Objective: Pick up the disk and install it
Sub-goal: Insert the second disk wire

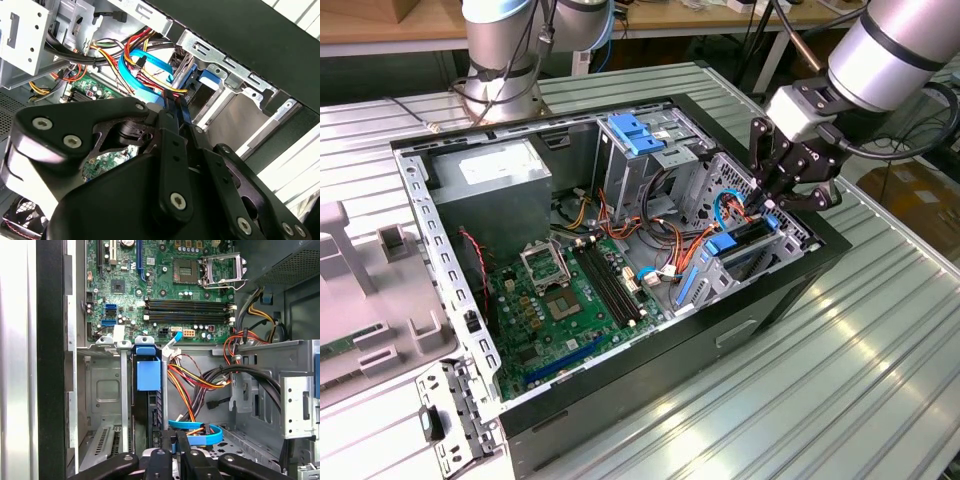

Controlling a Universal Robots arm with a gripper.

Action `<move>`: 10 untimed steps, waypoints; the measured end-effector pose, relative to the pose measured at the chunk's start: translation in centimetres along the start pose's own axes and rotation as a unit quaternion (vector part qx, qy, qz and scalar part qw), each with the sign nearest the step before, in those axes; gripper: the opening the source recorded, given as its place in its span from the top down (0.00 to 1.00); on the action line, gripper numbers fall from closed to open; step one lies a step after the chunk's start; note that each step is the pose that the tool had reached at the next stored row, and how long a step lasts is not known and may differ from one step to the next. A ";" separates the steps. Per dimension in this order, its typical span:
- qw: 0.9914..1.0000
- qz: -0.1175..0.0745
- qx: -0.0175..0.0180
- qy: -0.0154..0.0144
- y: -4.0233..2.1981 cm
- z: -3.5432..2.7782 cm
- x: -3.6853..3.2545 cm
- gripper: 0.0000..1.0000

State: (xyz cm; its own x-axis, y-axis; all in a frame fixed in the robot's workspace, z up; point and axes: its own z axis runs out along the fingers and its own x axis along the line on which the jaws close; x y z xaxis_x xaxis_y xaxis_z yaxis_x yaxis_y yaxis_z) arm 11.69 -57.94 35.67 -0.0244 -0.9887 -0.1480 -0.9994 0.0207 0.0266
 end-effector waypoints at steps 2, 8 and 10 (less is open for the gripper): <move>1.000 0.000 0.000 0.000 0.21 0.03 0.03 0.84; 1.000 0.000 0.001 0.000 1.31 0.10 0.45 0.84; 1.000 0.000 0.001 0.000 1.31 0.18 0.59 0.84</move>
State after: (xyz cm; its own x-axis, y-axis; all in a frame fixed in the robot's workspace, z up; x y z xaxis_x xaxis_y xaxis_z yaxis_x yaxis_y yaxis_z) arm 10.37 -58.47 35.43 -0.0241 -0.9887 -0.1480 -0.9995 0.0206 0.0254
